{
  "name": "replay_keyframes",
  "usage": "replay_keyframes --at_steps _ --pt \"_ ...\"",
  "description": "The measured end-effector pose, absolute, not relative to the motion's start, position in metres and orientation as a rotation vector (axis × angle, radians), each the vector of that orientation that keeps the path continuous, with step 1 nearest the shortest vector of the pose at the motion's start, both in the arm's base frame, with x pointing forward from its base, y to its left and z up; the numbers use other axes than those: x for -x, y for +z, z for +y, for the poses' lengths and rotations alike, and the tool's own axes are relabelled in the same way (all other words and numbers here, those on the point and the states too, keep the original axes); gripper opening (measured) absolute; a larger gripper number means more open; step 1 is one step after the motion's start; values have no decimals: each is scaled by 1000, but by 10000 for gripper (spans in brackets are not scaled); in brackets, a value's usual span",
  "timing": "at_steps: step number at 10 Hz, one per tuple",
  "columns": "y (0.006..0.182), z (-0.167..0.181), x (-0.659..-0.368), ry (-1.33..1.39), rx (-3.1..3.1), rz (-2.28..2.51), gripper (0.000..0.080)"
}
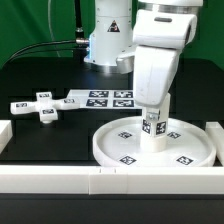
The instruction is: Assemble round table
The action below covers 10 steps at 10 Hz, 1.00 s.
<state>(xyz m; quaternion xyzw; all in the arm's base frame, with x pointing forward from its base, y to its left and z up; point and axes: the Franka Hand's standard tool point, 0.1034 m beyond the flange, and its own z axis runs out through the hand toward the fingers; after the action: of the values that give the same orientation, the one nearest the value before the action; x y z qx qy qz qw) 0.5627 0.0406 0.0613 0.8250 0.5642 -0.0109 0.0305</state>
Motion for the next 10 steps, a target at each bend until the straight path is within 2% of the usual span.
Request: replay_keyframes --at_steps 8,10 --pt "61 41 -561 3 -3035 738 410" --pt "61 40 -559 28 -3122 365 410"
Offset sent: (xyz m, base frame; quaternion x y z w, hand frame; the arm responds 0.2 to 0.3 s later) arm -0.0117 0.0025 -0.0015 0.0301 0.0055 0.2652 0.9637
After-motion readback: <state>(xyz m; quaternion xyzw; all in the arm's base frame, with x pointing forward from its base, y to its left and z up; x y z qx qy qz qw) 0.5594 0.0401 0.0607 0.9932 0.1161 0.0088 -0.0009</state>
